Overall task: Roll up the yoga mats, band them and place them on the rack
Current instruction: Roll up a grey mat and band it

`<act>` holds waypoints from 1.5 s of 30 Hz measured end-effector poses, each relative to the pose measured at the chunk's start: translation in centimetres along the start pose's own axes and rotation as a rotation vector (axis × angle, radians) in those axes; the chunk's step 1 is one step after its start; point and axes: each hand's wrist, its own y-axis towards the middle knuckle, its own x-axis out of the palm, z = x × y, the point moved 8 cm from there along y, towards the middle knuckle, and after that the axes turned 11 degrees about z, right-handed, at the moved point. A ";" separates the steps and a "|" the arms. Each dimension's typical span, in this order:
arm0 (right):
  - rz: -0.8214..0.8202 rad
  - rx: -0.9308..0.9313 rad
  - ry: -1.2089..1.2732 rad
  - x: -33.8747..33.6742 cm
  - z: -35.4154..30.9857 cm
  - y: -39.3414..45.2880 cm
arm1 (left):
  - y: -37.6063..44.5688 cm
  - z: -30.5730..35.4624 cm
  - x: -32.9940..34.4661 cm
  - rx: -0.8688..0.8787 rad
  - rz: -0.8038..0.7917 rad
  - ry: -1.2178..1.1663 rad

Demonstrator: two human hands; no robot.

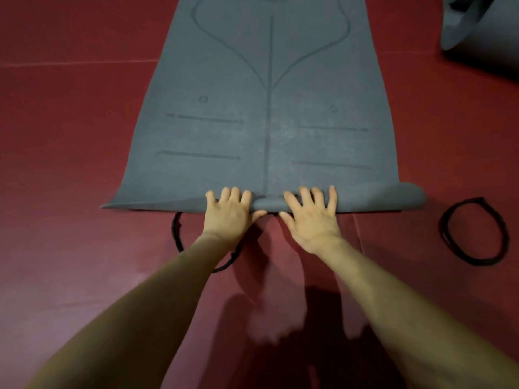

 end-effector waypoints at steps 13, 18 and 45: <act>-0.052 -0.041 -0.115 -1.4 1.2 1.5 | 1.9 -1.0 -2.1 0.053 0.270 0.044; -0.178 -0.076 -0.013 -1.4 1.8 2.6 | 1.1 -2.0 -1.2 0.070 0.244 0.121; 0.200 -0.107 -0.103 -0.1 2.5 1.0 | 1.4 -0.3 2.2 0.124 0.085 0.007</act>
